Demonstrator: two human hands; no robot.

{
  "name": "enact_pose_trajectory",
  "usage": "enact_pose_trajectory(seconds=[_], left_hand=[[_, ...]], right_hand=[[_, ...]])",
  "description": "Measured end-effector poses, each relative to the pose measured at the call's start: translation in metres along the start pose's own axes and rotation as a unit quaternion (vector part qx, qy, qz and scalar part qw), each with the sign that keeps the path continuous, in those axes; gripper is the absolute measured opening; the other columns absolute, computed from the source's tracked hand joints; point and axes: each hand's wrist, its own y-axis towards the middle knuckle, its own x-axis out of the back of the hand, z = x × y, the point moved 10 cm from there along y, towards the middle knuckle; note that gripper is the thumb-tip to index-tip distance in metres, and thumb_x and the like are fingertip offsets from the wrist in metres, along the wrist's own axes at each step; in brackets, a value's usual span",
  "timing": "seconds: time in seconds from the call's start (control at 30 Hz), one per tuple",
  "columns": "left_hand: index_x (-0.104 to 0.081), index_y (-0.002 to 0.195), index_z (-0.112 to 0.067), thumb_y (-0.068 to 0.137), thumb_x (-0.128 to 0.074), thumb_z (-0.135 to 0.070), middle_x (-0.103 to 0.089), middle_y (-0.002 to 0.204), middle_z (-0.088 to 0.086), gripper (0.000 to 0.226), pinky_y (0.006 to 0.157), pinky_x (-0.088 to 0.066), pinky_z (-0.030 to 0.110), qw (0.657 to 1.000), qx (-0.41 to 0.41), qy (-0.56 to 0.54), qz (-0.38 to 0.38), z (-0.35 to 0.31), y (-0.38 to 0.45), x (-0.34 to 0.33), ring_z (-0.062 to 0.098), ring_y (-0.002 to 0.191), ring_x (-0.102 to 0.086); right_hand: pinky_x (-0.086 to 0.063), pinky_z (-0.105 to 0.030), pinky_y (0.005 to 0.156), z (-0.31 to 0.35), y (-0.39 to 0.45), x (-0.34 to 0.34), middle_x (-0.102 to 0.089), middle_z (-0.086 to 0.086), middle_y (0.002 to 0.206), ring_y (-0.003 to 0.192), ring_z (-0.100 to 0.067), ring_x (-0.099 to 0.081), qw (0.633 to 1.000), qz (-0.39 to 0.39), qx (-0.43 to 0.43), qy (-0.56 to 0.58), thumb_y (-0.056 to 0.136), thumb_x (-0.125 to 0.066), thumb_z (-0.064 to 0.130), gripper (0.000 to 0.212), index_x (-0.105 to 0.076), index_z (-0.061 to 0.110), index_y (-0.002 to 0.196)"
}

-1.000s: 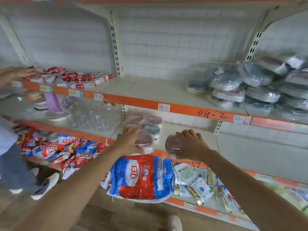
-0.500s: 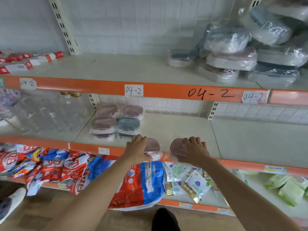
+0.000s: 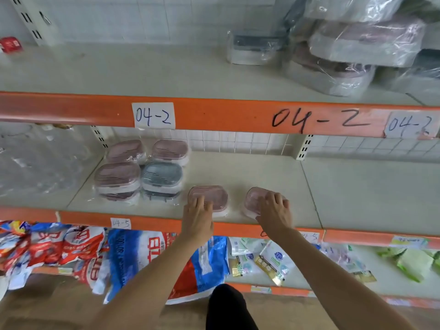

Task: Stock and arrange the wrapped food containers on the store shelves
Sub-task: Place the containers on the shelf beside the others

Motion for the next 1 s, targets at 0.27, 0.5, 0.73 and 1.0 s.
enact_pose_trajectory(seconds=[0.27,0.5,0.73,1.0], left_hand=[[-0.013,0.149,-0.007,0.096,-0.044,-0.016,-0.008,0.157,0.009,0.062,0.116,-0.02,0.037,0.99,-0.03,-0.118,0.069,0.004,0.029,-0.01,0.027,0.145,-0.003],[-0.021,0.148,-0.009,0.093,-0.046,-0.012,-0.017,0.156,0.008,0.061,0.113,-0.025,0.039,0.992,0.03,-0.114,0.046,0.021,0.118,-0.018,0.029,0.144,-0.009],[-0.008,0.15,-0.009,0.089,-0.047,-0.008,-0.005,0.157,0.006,0.073,0.111,-0.027,0.038,0.993,0.043,-0.079,0.071,0.019,0.116,-0.025,0.027,0.145,-0.001],[-0.051,0.124,-0.005,0.092,-0.047,-0.017,-0.048,0.128,0.01,0.035,0.094,-0.041,0.038,0.997,-0.009,-0.003,0.08,0.007,0.083,0.019,0.029,0.12,-0.046]], right_hand=[[-0.005,-0.04,0.116,0.027,0.009,-0.029,0.004,-0.017,0.157,0.145,-0.029,0.001,0.992,0.089,0.083,0.022,0.096,-0.034,0.052,0.077,-0.003,0.008,0.15],[0.003,-0.039,0.116,0.019,0.09,-0.047,0.015,-0.014,0.156,0.145,-0.026,0.013,0.993,0.098,0.061,0.016,0.096,-0.029,0.054,0.077,0.006,0.011,0.15],[0.007,-0.042,0.116,0.022,0.094,-0.053,0.022,-0.017,0.154,0.143,-0.029,0.019,0.99,0.129,0.058,-0.007,0.095,-0.025,0.059,0.082,0.013,0.01,0.149],[-0.03,-0.043,0.109,0.017,0.057,-0.001,-0.011,-0.011,0.154,0.14,-0.029,-0.018,0.985,0.109,0.089,0.103,0.096,-0.042,0.044,0.068,-0.012,0.011,0.149]])
